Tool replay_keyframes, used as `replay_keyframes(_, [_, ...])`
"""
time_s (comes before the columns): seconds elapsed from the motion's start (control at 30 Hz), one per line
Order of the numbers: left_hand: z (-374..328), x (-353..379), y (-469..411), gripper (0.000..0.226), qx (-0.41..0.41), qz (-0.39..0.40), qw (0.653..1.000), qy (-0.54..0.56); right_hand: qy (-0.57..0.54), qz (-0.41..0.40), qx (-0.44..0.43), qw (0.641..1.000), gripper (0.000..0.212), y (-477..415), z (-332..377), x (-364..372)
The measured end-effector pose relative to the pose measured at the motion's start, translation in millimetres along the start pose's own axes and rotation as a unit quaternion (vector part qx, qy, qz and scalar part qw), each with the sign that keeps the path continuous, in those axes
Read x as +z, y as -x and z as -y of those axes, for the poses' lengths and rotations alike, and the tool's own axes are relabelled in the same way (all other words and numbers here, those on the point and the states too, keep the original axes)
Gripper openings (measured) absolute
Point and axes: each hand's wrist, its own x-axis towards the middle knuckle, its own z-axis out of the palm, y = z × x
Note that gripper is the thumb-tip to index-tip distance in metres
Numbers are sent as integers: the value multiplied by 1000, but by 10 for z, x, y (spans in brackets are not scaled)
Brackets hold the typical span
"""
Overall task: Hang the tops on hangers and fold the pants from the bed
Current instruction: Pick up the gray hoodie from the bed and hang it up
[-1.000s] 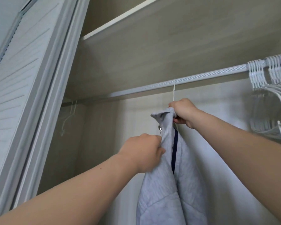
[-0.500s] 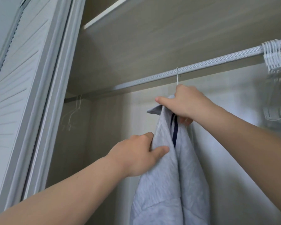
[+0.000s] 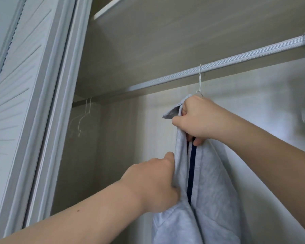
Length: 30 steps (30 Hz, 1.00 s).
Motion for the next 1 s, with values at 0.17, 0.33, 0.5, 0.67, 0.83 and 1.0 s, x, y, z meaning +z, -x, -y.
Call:
replay_keyframes(0.17, [267,-17,-4,24,-22,15,1000,-11,2,-36,-65,997,34,-144,52,250])
replay_keyframes(0.33, [565,-11,12,17,-59,21,998,-20,-30,-31,-92,995,31,-348,141,534])
replay_keyframes(0.5, [866,-15,-6,14,-95,11,995,-40,-125,-6,-107,986,23,-572,276,850])
replay_keyframes(0.67, [1196,0,-66,16,-146,16,985,-85,-183,22,-118,976,19,-865,451,1239])
replay_keyframes(0.83, [1453,11,-199,22,-195,47,970,-137,-192,47,-119,973,23,-1252,670,1711])
replay_keyframes(1.0, [1639,43,-377,25,-228,62,960,-148,-227,80,-101,965,33,-1602,921,2097])
